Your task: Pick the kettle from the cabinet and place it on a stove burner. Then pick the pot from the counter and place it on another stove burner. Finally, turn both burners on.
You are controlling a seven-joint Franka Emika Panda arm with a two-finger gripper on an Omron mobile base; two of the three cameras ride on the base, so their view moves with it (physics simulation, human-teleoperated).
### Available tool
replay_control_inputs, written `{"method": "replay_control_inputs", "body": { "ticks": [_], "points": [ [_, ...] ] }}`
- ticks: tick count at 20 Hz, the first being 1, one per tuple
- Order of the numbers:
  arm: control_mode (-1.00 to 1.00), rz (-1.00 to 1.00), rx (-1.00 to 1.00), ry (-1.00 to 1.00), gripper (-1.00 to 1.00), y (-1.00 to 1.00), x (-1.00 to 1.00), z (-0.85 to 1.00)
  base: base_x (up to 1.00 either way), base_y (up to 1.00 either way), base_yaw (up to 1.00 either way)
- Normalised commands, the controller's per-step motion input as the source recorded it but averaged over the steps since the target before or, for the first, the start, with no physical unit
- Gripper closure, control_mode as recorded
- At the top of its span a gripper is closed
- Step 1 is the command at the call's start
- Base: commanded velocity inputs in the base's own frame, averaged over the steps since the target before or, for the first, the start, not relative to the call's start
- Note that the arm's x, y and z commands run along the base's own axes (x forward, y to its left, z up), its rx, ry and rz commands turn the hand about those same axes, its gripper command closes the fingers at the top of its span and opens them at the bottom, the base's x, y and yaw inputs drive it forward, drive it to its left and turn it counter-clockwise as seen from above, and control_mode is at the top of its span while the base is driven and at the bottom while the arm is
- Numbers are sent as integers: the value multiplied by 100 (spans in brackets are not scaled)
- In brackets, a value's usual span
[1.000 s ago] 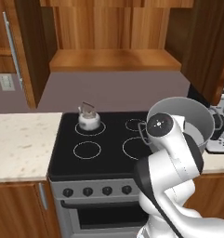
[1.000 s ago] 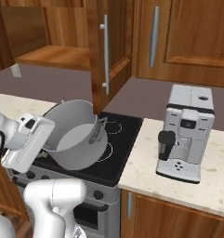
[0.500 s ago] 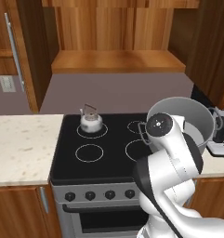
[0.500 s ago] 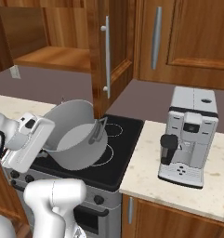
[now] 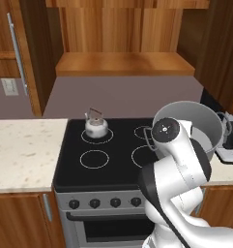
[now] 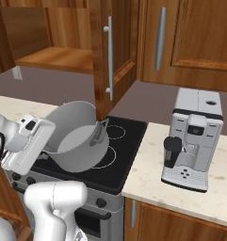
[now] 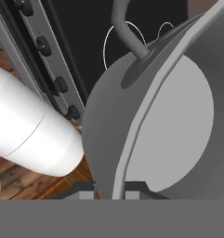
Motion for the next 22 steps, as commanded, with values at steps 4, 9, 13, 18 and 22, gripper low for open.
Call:
{"method": "replay_control_inputs", "body": {
  "ticks": [4, 9, 13, 18, 22],
  "points": [
    [100, 0, 0, 0, 100, 0, 0, 0, 2, 1, 6],
    [-100, 2, 0, 0, 100, 3, 0, 0, 1, 2, 2],
    [-100, 0, 0, 0, 100, 0, 0, 0, 0, 0, 0],
    [-100, 0, 0, 0, 100, 0, 0, 0, 0, 0, 0],
    [-100, 0, 0, 0, 100, 17, 7, 0, 0, 0, 0]
  ]
}}
